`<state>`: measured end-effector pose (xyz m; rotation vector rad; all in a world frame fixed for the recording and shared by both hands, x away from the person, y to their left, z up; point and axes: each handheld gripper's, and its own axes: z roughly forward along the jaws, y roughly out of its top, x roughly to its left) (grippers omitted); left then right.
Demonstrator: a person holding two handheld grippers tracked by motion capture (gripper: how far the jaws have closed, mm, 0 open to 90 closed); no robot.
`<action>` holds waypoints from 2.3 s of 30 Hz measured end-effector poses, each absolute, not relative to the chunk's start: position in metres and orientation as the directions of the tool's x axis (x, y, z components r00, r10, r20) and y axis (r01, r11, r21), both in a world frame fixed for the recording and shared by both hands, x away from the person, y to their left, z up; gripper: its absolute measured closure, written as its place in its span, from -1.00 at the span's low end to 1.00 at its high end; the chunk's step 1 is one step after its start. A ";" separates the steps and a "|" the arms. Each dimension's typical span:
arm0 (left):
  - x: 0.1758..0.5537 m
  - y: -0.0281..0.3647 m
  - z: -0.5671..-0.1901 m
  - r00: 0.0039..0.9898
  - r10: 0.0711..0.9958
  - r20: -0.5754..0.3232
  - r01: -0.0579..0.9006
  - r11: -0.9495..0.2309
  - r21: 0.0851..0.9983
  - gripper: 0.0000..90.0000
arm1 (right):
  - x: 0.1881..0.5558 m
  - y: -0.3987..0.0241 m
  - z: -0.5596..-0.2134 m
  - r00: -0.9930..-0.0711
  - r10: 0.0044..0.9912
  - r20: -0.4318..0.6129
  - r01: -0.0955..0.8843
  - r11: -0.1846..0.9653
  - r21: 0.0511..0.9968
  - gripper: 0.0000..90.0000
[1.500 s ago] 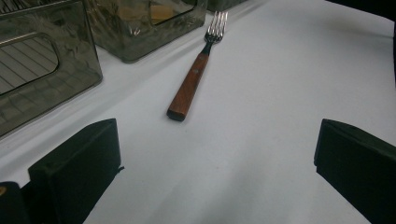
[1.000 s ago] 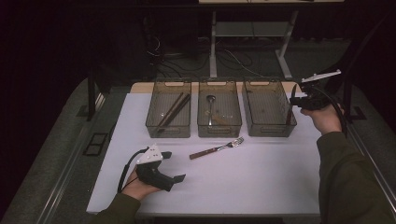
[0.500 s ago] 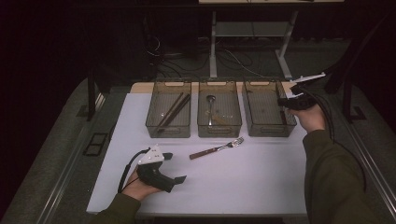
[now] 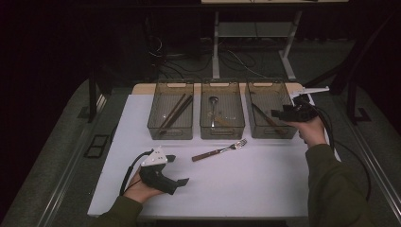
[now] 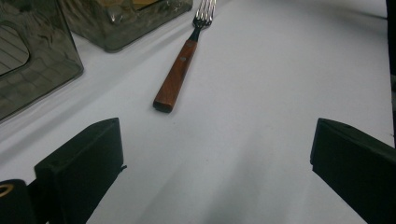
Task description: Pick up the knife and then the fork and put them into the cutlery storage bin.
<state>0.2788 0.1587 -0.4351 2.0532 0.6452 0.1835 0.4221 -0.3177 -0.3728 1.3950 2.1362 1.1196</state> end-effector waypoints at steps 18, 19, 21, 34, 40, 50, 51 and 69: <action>0.293 0.152 -0.427 0.836 0.536 -0.116 0.386 -0.425 0.819 -0.69 | 0.325 -0.298 -0.388 -0.566 0.815 0.125 0.487 0.208 0.848 -0.97; 0.295 0.150 -0.426 0.835 0.539 -0.112 0.386 -0.429 0.817 -0.68 | 0.321 -0.297 -0.391 -0.573 0.810 0.129 0.487 0.210 0.848 -0.98; 0.298 0.148 -0.424 0.833 0.544 -0.102 0.383 -0.433 0.816 -0.65 | 0.312 -0.297 -0.396 -0.581 0.802 0.138 0.497 0.215 0.841 -0.98; 0.318 0.124 -0.421 0.849 0.523 -0.080 0.369 -0.477 0.798 -0.26 | 0.272 -0.295 -0.430 -0.614 0.774 0.154 0.495 0.225 0.839 -0.98; 0.329 0.102 -0.424 0.870 0.491 -0.040 0.339 -0.538 0.772 -0.03 | 0.261 -0.290 -0.441 -0.624 0.765 0.158 0.517 0.253 0.818 -0.98; 0.358 0.065 -0.429 0.891 0.452 -0.038 0.315 -0.557 0.768 0.36 | 0.260 -0.285 -0.444 -0.645 0.750 0.147 0.515 0.284 0.809 -0.98; 0.361 0.062 -0.431 0.893 0.448 -0.041 0.316 -0.561 0.765 0.39 | 0.260 -0.284 -0.444 -0.645 0.750 0.147 0.514 0.284 0.809 -0.98; 0.376 0.033 -0.453 0.911 0.410 -0.039 0.306 -0.612 0.729 0.64 | 0.261 -0.284 -0.444 -0.654 0.743 0.146 0.507 0.287 0.813 -0.98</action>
